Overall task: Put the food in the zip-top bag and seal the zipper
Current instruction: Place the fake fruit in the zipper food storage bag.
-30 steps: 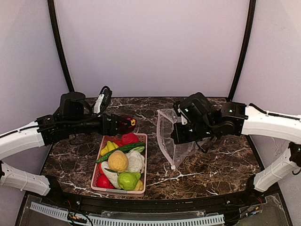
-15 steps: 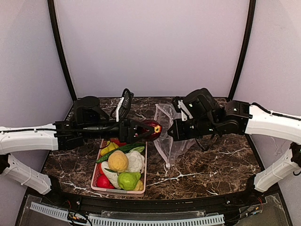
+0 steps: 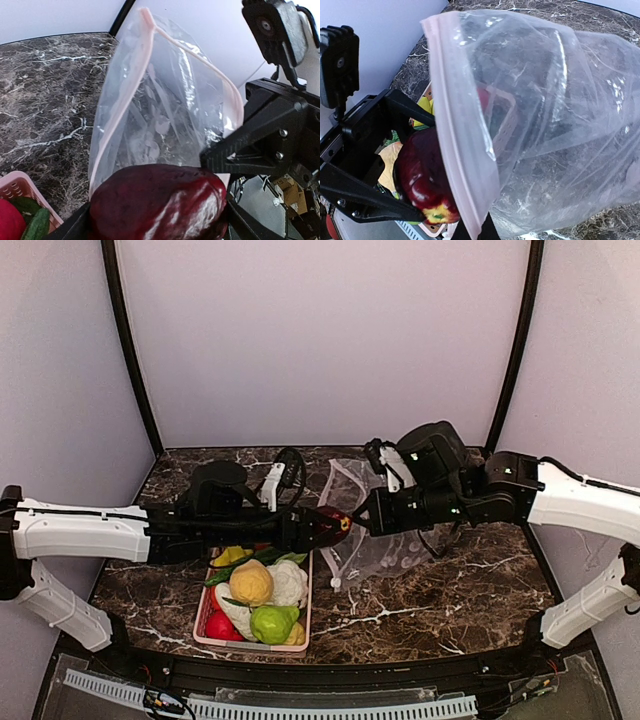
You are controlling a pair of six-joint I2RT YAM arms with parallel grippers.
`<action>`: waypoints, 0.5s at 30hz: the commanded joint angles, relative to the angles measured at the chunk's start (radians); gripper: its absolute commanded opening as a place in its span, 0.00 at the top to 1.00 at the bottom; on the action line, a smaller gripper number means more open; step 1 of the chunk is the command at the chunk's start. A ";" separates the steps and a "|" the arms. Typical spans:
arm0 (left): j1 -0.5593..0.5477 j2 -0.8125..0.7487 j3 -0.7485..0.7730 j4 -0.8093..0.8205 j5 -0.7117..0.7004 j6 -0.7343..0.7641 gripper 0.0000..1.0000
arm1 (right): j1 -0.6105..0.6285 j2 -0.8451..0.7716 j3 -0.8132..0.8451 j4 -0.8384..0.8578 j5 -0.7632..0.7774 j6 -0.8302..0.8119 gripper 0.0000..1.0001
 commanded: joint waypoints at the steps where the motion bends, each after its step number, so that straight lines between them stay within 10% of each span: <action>1: -0.001 0.018 0.051 -0.076 -0.133 0.006 0.38 | -0.005 -0.006 0.011 0.049 -0.045 -0.023 1.00; 15: -0.004 0.148 0.148 -0.055 -0.035 -0.016 0.38 | -0.003 -0.021 -0.031 0.120 -0.042 -0.007 1.00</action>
